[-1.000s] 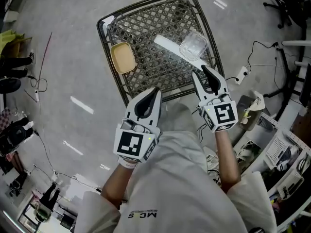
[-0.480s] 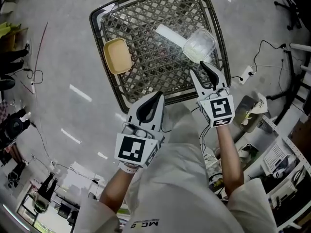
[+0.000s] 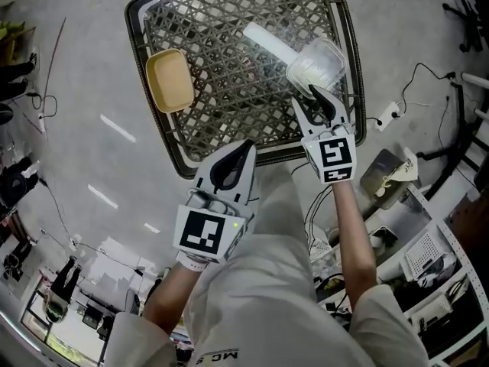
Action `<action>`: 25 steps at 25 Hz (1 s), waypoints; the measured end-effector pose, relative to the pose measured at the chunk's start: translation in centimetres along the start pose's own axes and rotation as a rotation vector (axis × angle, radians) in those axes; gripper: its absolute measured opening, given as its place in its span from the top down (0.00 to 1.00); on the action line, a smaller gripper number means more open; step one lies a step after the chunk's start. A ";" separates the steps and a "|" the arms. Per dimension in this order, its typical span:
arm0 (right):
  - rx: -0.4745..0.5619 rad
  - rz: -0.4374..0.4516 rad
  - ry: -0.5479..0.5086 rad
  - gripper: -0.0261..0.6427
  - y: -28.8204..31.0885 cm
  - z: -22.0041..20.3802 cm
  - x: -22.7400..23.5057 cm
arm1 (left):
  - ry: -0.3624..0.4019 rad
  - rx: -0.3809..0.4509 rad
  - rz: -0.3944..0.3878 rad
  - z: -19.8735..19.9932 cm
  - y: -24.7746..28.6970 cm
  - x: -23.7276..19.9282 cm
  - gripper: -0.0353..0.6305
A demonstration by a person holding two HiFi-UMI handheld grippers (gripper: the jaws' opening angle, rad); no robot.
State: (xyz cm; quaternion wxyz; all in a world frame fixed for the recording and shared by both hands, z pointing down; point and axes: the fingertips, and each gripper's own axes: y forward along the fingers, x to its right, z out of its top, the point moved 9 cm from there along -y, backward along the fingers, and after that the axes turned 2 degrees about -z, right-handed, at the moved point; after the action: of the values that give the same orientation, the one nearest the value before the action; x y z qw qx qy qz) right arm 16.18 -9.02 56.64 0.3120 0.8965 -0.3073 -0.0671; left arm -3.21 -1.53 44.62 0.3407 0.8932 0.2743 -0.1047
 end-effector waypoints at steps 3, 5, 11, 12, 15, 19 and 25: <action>-0.026 0.006 -0.036 0.69 1.4 -1.0 0.7 | -0.035 -0.004 0.004 -0.4 0.9 0.0 0.91; -0.041 0.010 -0.046 0.68 2.2 -1.5 0.9 | -0.048 -0.009 0.002 -0.9 1.5 -0.2 0.91; -0.073 0.020 -0.068 0.67 4.1 -2.7 1.5 | -0.066 -0.012 -0.004 -1.8 2.7 -0.5 0.91; -0.078 0.021 -0.073 0.67 4.4 -2.9 1.6 | -0.072 -0.016 -0.001 -2.0 2.8 -0.6 0.91; -0.101 0.029 -0.082 0.66 5.4 -3.4 2.1 | -0.085 -0.020 0.003 -2.4 3.1 -0.9 0.91; -0.145 0.049 -0.072 0.66 6.3 -4.3 1.8 | -0.091 -0.034 0.007 -2.8 2.9 -1.1 0.91; -0.185 0.053 -0.096 0.63 7.3 -5.2 1.7 | -0.095 -0.041 0.010 -2.8 3.0 -1.3 0.91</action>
State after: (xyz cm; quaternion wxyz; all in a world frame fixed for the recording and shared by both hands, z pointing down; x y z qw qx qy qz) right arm 15.47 -11.84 65.25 0.3801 0.8512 -0.3379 -0.1299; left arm -2.60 -2.08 48.88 0.3719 0.8814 0.2557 -0.1396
